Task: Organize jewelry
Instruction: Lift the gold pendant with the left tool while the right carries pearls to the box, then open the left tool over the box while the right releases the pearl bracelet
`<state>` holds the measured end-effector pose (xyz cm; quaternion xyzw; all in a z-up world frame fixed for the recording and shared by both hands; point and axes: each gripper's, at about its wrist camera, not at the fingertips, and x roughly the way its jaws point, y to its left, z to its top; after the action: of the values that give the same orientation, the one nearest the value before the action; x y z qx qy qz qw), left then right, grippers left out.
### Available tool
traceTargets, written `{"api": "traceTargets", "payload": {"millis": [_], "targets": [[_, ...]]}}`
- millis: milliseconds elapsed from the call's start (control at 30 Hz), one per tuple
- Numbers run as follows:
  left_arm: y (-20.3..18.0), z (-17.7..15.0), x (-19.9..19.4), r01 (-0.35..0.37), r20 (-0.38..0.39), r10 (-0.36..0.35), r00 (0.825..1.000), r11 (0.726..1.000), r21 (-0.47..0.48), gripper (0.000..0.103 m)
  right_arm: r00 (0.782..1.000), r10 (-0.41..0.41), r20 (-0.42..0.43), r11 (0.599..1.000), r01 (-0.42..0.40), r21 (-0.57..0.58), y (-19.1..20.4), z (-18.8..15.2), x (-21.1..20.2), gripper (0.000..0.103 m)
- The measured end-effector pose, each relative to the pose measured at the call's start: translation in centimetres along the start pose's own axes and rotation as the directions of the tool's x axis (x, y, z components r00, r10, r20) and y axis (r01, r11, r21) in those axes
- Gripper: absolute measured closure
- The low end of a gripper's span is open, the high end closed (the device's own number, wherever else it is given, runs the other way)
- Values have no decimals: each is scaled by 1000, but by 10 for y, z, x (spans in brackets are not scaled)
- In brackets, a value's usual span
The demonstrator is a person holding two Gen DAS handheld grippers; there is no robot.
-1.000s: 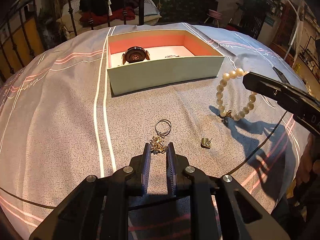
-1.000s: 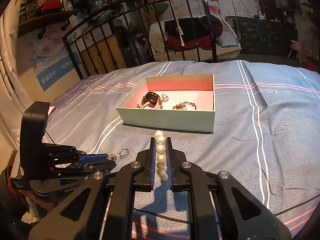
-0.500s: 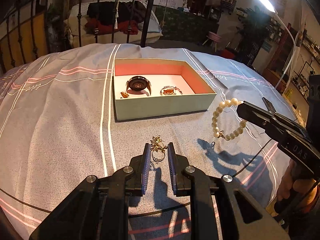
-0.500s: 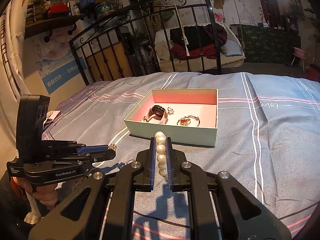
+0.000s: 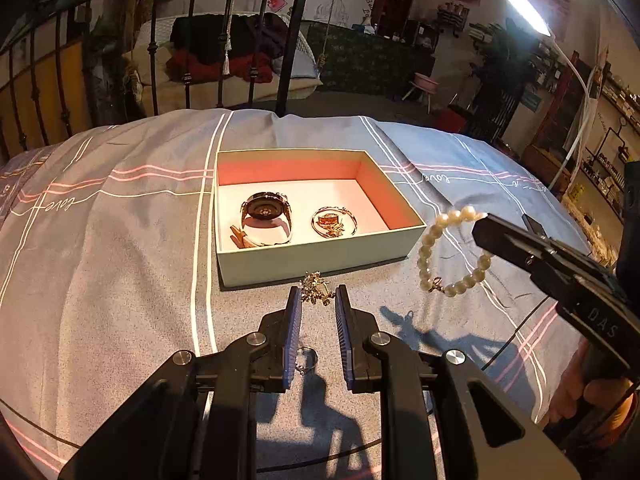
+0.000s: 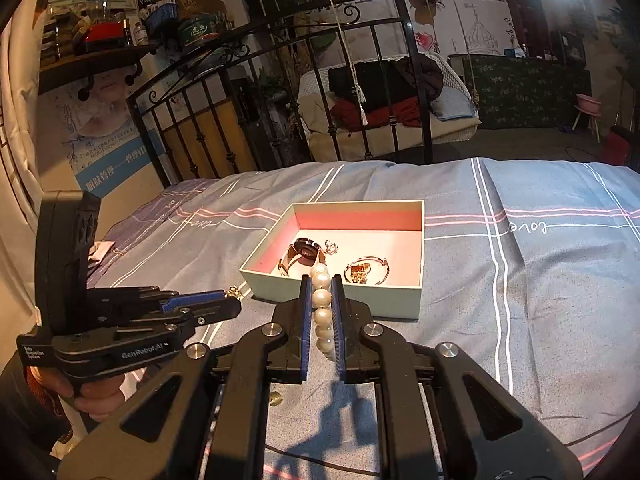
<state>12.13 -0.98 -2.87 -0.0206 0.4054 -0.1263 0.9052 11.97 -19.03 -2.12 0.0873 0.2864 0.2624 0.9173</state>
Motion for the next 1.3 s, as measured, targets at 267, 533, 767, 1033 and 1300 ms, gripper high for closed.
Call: {"api": "traceTargets", "payload": {"millis": [267, 533, 767, 1033, 1300], "targets": [[6, 14, 3, -30, 6, 30, 1000, 999, -12, 86, 1000, 12, 4, 999, -11, -40, 3, 17, 11, 93], [9, 65, -4, -54, 109, 53, 993, 999, 3, 86, 1000, -12, 5, 995, 13, -95, -4, 50, 36, 93], [10, 98, 17, -62, 122, 60, 991, 998, 6, 86, 999, -45, -23, 994, 43, -101, -11, 72, 67, 93], [12, 112, 63, -59, 53, 59, 997, 998, 12, 86, 995, -86, -52, 991, 80, -105, -22, 86, 104, 93], [19, 115, 84, -65, 0, 65, 998, 998, 1, 86, 989, -99, -109, 991, 89, -98, -30, 82, 131, 93]]}}
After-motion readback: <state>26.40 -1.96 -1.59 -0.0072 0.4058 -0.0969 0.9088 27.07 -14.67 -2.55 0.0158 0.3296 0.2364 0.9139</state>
